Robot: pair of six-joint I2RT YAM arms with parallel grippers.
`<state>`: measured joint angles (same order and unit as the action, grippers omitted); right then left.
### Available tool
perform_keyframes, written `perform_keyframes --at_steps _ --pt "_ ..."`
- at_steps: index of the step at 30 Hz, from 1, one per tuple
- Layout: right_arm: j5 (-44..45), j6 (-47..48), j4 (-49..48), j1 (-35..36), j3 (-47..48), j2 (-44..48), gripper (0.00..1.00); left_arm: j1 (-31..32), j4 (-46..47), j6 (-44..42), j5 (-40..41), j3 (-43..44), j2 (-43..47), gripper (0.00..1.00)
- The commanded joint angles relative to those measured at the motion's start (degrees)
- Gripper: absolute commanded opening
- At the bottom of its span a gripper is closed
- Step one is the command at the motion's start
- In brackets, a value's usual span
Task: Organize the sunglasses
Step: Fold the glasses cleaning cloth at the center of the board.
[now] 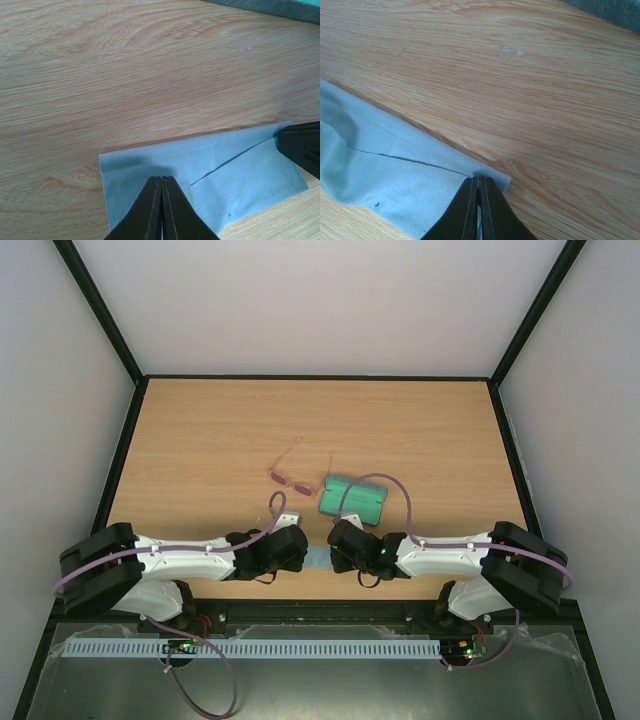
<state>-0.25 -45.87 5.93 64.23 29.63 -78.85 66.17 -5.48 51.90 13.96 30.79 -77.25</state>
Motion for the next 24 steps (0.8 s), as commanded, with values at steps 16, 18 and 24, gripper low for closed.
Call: perform_keyframes --at_steps 16,18,24 --pt "2.7 -0.5 3.2 0.4 0.6 3.8 0.06 0.0 -0.2 0.5 1.8 0.1 -0.5 0.04" --pt "2.8 -0.5 3.3 0.5 0.5 3.9 0.06 -0.1 -0.6 0.7 2.3 0.5 -0.8 0.04" --pt "3.5 -0.8 3.8 0.4 0.3 4.1 0.06 -0.7 -1.5 1.3 2.8 0.8 -1.0 0.05"
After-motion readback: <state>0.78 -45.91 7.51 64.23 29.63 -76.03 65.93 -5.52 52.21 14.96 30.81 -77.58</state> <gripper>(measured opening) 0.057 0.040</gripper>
